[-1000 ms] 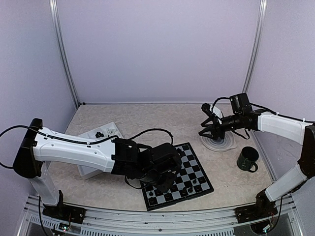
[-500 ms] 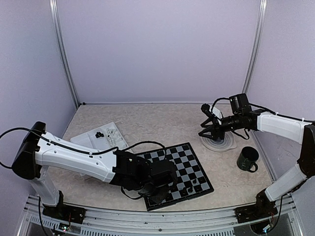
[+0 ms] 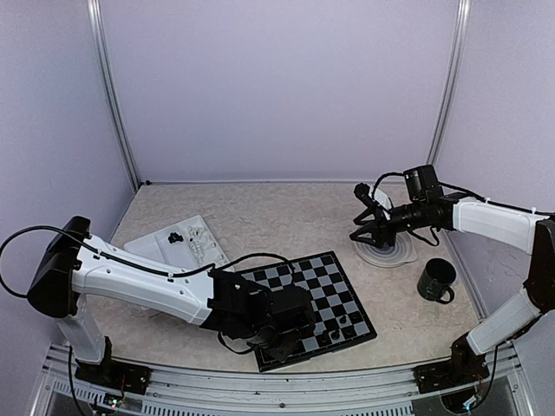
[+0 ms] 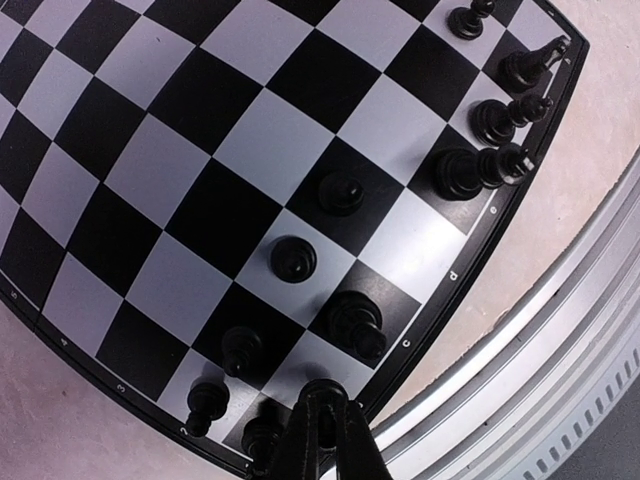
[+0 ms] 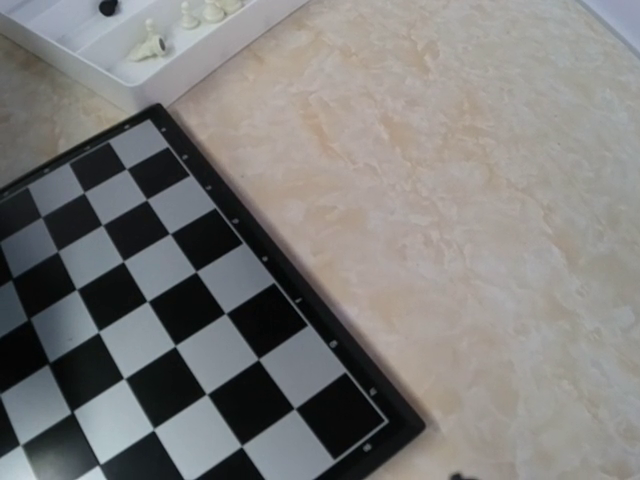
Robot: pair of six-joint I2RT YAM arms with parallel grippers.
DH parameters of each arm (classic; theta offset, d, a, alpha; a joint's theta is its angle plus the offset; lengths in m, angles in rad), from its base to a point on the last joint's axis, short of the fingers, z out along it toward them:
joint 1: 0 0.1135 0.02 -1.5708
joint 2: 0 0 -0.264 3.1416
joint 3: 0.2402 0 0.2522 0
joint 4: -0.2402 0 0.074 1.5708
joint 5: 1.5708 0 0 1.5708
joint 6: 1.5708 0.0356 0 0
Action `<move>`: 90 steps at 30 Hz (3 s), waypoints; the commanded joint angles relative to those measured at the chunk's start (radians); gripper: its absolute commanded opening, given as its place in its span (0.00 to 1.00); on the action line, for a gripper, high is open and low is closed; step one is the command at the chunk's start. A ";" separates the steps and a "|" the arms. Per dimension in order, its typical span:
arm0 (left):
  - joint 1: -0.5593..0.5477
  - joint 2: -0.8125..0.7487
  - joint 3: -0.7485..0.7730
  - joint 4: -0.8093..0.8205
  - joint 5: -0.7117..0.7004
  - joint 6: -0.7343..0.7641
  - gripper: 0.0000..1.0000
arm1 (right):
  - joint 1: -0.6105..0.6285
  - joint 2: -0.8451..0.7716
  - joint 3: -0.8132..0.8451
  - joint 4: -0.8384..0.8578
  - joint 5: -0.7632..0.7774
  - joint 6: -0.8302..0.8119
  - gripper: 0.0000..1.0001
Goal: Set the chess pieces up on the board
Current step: Place the knight at g8, then pick up the chess pile from the storage box.
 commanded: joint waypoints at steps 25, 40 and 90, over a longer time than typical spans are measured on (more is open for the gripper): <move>0.046 -0.122 0.121 -0.131 -0.058 0.025 0.35 | 0.002 0.016 0.014 -0.018 -0.012 -0.006 0.54; 0.933 -0.554 -0.305 0.036 -0.036 0.230 0.36 | 0.004 0.016 0.014 -0.029 -0.018 -0.018 0.55; 1.203 0.060 -0.152 0.287 0.076 0.285 0.27 | 0.024 0.062 0.048 -0.099 -0.010 -0.073 0.54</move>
